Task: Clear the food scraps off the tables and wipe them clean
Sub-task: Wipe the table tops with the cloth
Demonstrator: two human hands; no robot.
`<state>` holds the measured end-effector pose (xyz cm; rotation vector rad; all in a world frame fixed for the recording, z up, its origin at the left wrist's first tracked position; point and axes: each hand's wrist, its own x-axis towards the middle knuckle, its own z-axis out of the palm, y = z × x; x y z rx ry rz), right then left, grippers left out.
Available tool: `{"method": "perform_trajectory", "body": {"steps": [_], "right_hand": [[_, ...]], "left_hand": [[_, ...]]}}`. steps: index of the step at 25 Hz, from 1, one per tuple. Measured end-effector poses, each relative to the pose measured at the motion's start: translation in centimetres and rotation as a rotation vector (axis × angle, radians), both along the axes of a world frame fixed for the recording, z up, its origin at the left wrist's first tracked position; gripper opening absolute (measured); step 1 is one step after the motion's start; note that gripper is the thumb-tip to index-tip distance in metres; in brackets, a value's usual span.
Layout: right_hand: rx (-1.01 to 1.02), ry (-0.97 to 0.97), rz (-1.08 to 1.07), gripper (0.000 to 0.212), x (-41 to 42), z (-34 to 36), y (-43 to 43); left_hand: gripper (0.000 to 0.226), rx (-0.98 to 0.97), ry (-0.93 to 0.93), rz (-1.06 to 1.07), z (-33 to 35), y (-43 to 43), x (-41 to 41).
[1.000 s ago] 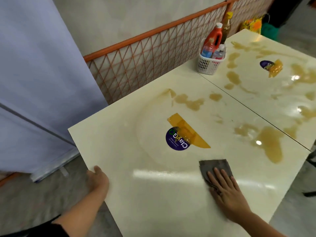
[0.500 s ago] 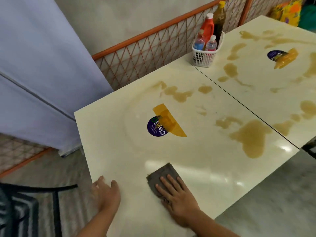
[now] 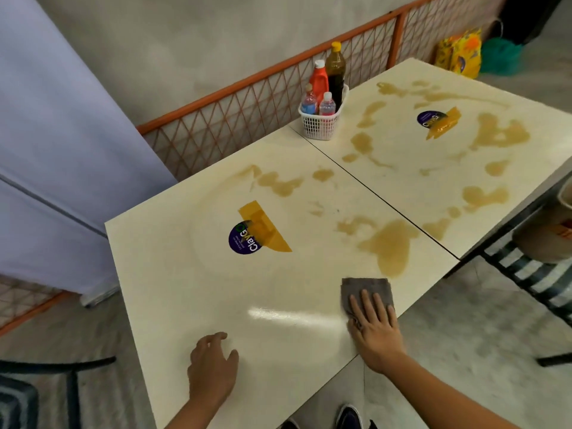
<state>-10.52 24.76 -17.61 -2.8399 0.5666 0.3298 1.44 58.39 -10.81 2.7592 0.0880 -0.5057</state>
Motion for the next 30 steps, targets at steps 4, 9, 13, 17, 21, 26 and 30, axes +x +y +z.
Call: {"method": "perform_trajectory", "body": {"steps": [4, 9, 13, 17, 21, 26, 30], "right_hand": [[0.066, -0.036, 0.238, 0.056, -0.7, -1.3, 10.5], [0.042, -0.032, 0.393, 0.06, -1.4, -0.9, 15.0], [0.021, 0.031, 0.398, 0.059, -1.7, -0.8, 10.6], [0.01, 0.084, 0.301, 0.058, -1.7, -0.2, 1.8], [-0.017, 0.101, 0.291, 0.058, -1.5, -0.2, -8.3], [-0.01, 0.087, 0.297, 0.059, -0.8, 0.0, -17.5], [0.043, 0.052, 0.228, 0.058, -1.1, -0.6, -16.6]], "left_hand": [[0.05, 0.134, -0.002, -0.316, 0.0, -1.4, -0.7], [0.057, 0.128, 0.08, -0.368, -0.9, -1.3, -1.6], [0.059, 0.115, 0.095, -0.349, -1.2, -0.7, -2.0], [0.052, 0.113, 0.082, -0.312, -0.8, -1.3, -1.7], [0.051, 0.19, 0.095, -0.245, -0.8, -2.3, -1.7], [0.067, 0.291, 0.108, -0.12, -1.0, -9.4, -3.3], [0.09, 0.204, 0.121, -0.117, -0.9, -18.3, -4.9]]}}
